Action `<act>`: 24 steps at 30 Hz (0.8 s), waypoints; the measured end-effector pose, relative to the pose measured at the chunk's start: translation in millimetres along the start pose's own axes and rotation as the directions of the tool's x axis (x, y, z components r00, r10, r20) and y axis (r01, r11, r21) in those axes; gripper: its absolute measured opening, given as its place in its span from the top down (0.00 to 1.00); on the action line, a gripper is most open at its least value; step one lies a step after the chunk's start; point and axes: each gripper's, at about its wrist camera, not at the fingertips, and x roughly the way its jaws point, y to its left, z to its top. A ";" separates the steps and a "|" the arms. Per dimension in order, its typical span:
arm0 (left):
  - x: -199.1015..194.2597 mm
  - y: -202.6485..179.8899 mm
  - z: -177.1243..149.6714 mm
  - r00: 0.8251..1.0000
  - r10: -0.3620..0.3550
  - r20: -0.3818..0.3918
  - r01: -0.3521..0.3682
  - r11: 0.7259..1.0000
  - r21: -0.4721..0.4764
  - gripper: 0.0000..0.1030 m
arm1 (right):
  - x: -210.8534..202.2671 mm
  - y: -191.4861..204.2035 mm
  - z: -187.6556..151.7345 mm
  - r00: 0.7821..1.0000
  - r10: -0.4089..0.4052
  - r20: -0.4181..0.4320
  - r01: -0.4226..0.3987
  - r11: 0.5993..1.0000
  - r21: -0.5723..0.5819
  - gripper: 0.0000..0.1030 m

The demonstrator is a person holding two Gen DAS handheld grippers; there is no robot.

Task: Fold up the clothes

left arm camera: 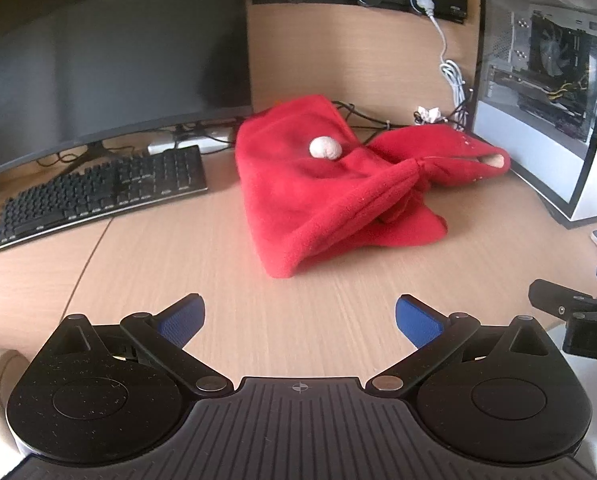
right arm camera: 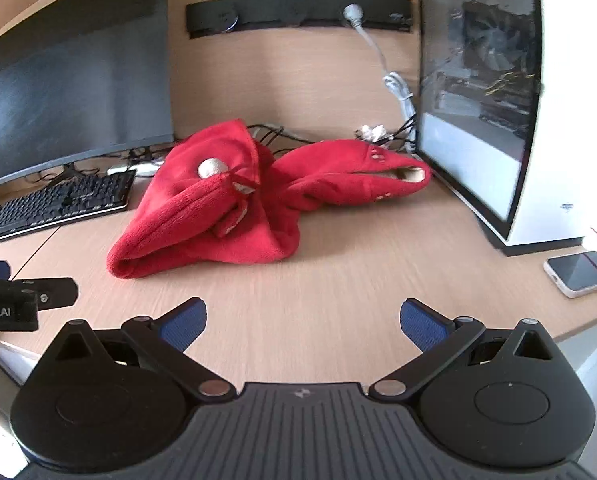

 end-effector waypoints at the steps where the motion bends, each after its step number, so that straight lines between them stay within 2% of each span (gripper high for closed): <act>1: -0.9 0.5 -0.8 1.000 -0.006 -0.002 0.006 1.000 0.001 0.00 | 2.5 1.7 0.3 1.000 -0.002 -0.008 0.002 1.000 0.007 0.00; 4: -5.9 3.9 -5.0 0.999 -0.032 0.000 0.032 0.999 -0.010 0.00 | 9.4 6.0 4.7 1.000 0.006 -0.002 -0.006 0.999 0.036 0.00; 8: 2.9 9.0 -7.4 0.991 -0.102 -0.082 0.098 0.994 -0.048 0.00 | -2.9 -2.3 0.0 0.998 0.060 0.025 -0.062 0.994 0.084 0.00; 10: 8.2 9.0 -6.1 0.986 -0.115 -0.117 0.110 0.993 -0.048 0.00 | -1.8 -4.2 0.9 0.999 0.053 0.011 -0.053 0.997 0.058 0.00; 14: 9.4 10.0 -4.0 0.989 -0.057 -0.133 0.052 0.998 -0.041 0.00 | 4.9 10.3 -3.0 1.000 0.023 -0.011 -0.022 0.999 0.044 0.00; 20: 2.9 15.5 -1.5 0.996 -0.001 -0.089 -0.003 0.999 -0.048 0.00 | 13.9 12.2 -1.2 0.999 0.031 -0.020 -0.030 0.998 0.047 0.00; 24: 5.8 14.7 -2.5 0.995 0.003 -0.100 -0.006 1.000 -0.029 0.00 | 16.9 12.6 -1.8 0.999 0.040 -0.022 -0.039 0.998 0.040 0.00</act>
